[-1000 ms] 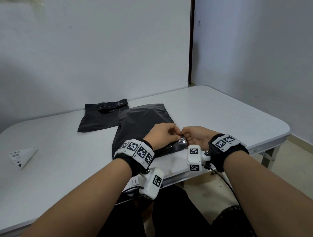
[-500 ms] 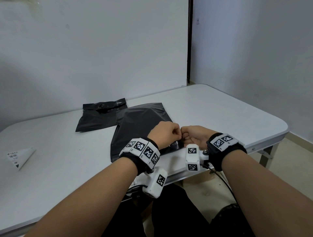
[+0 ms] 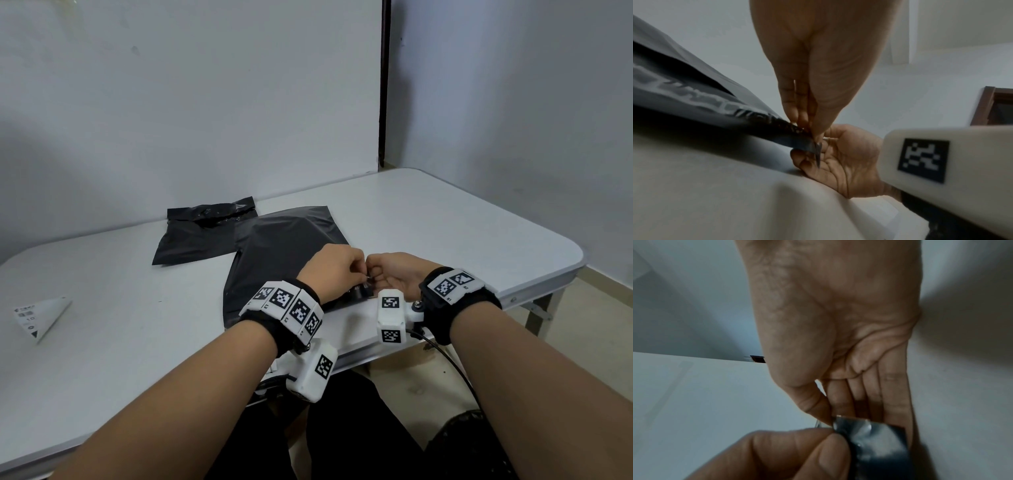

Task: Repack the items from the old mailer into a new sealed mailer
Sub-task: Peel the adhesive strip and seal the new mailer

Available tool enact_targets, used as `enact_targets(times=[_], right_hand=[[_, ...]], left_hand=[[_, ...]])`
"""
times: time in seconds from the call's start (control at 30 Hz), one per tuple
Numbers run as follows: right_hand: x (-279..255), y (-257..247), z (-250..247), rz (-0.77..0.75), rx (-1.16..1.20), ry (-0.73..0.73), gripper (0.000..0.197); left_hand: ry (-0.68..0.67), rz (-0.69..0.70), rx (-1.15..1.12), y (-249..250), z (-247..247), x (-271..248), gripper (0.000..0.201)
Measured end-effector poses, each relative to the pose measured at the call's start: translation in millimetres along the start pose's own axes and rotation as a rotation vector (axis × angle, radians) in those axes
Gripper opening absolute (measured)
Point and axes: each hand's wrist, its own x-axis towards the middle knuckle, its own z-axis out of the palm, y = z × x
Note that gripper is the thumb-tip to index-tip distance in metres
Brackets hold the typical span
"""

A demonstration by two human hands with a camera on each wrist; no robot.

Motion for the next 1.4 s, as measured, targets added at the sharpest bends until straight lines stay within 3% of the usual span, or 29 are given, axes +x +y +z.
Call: enact_targets(times=[0.17,0.43,0.67,0.8,0.87,1.0,1.07,1.13,1.23,1.3,1.4], right_hand=[[0.3,-0.4,0.7,-0.003,0.001,-0.017,0.019],[4.0,2.2,2.4,-0.028,0.042,-0.016,0.024],[3.4,2.0,3.3,-0.024,0.054,-0.074,0.022],[6.0,-2.6,-0.1,0.051,-0.008,-0.064,0.019],[9.1,-8.4,-1.8,0.103,-0.170,-0.052,0.019],[5.2,-24.6,-2.3,0.065,-1.025,0.060,0.031],[-3.7,-36.0,3.7,0.032,-1.242,0.111,0.038],[-9.6,-48.3,8.7,-0.026,-1.262,0.217,0.040],[-4.0,-66.3,20.7,-0.258,-1.078,0.334,0.030],[0.8,-71.3,39.5,-0.320,-0.877,0.201,0.023],[9.1,-63.8,72.2,-0.172,-0.748,-0.104,0.017]], left_hand=[[-0.040,0.004,0.042,0.8,-3.1,0.0,0.005],[-0.042,-0.019,-0.265,-7.7,-11.0,-11.0,0.009],[-0.097,-0.165,-0.897,-16.6,-24.2,-31.1,0.006],[-0.039,-0.279,-1.057,-27.9,-42.5,-47.7,0.007],[-0.024,-0.386,-1.056,-38.2,-51.0,-55.7,0.011],[-0.080,-0.584,-0.876,-58.5,-61.2,-72.2,0.014],[-0.128,-0.632,-0.822,-63.0,-64.5,-78.1,0.011],[-0.171,-0.654,-0.800,-63.2,-66.0,-80.5,0.011],[-0.224,-0.656,-0.742,-60.3,-64.1,-79.3,0.013],[-0.270,-0.649,-0.695,-58.9,-61.2,-78.0,0.012],[-0.310,-0.638,-0.702,-57.7,-58.5,-77.8,0.011]])
